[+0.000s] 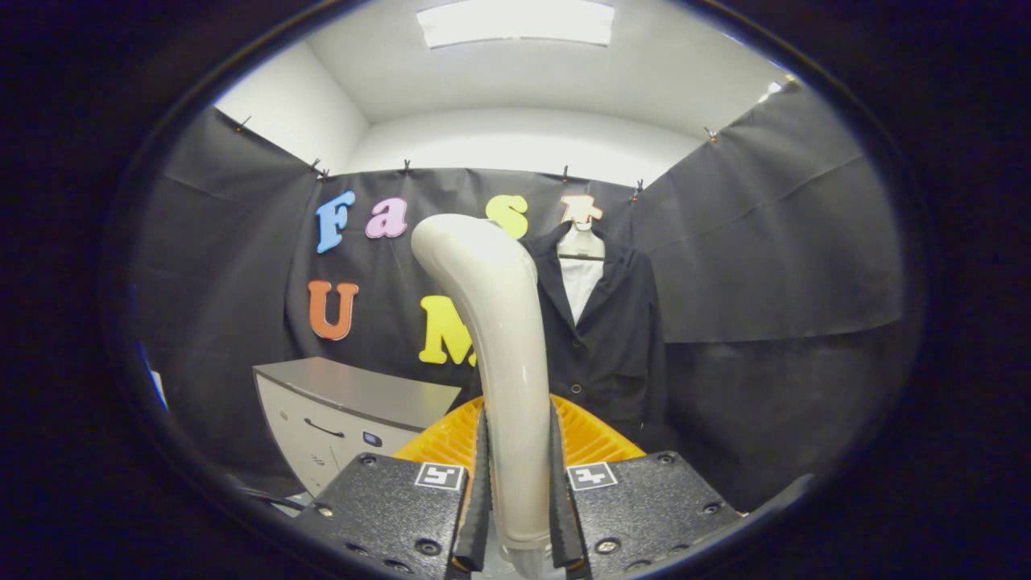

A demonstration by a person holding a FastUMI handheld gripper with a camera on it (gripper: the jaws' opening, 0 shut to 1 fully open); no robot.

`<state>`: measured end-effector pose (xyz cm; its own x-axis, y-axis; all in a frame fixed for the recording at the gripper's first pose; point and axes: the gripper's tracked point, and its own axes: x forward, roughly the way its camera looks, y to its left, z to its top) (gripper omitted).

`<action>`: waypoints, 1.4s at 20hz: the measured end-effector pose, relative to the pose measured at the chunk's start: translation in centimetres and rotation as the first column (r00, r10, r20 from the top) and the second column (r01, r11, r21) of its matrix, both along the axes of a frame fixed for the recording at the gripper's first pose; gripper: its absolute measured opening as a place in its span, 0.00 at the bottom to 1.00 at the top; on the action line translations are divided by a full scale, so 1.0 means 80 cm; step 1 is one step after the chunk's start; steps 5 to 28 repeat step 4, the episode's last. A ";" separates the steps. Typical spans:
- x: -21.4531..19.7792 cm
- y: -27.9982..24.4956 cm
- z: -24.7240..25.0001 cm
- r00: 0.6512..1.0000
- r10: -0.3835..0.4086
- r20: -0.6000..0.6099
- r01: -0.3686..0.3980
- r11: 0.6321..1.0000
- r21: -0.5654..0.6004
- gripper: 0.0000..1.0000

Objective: Iron the clothes twice with a garment steamer, once on the left side and once on the right side.

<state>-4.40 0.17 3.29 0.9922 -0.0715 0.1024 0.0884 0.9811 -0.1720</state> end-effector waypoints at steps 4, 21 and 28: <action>-0.006 0.003 -0.009 0.998 -0.054 -0.010 0.054 0.999 0.000 0.33; -0.006 0.003 -0.009 0.998 -0.054 -0.010 0.054 0.999 0.000 0.33; -0.006 0.003 -0.009 0.998 -0.054 -0.010 0.054 0.999 0.000 0.33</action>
